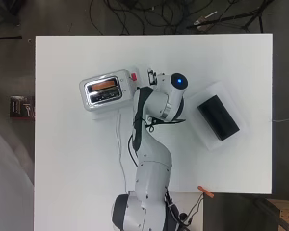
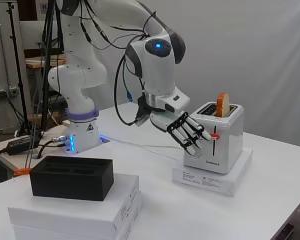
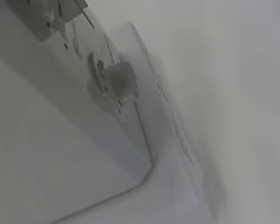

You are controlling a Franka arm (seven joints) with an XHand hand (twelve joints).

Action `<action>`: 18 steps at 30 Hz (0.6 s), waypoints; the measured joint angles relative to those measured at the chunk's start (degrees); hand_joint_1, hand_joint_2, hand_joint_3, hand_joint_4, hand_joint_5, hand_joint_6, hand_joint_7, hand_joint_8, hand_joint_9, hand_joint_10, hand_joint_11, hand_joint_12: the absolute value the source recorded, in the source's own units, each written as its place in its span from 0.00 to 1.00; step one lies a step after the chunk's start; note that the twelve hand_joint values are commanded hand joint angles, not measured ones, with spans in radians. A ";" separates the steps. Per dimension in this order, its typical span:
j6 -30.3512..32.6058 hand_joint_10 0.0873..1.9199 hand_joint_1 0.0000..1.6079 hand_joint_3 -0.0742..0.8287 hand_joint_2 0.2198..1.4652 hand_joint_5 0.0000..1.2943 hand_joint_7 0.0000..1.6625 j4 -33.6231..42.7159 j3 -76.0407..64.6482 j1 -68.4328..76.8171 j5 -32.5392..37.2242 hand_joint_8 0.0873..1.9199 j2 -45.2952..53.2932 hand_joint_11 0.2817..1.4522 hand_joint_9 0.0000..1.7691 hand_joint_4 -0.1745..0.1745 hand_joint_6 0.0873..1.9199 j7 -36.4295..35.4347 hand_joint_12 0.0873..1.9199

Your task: Teleoperate dual arm-hand system to toast a bread

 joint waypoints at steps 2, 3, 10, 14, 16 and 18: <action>-0.61 0.00 0.16 0.09 0.76 0.17 0.30 1.93 0.28 0.04 0.20 0.00 -0.14 0.17 0.42 0.46 0.00 0.84 0.00; -0.79 0.00 0.16 0.08 0.77 0.17 0.32 3.26 0.58 0.09 0.03 0.00 -0.02 0.20 0.46 0.44 0.00 1.04 0.00; -5.30 0.99 0.21 0.08 0.80 0.24 0.65 15.95 2.79 0.38 -1.17 0.99 6.95 0.62 0.80 0.18 0.00 2.34 0.95; -5.62 1.00 0.19 0.08 0.80 0.23 0.65 19.11 3.68 0.92 -4.29 1.00 10.81 0.56 0.76 0.20 0.00 7.07 0.96; -4.76 1.00 0.19 0.08 0.80 0.21 0.59 18.15 3.92 1.12 -4.93 1.00 11.06 0.46 0.70 0.23 0.00 8.04 0.94; -3.71 1.00 0.18 0.08 0.80 0.19 0.54 17.13 4.11 1.28 -5.71 1.00 11.82 0.38 0.64 0.27 0.00 9.17 0.91</action>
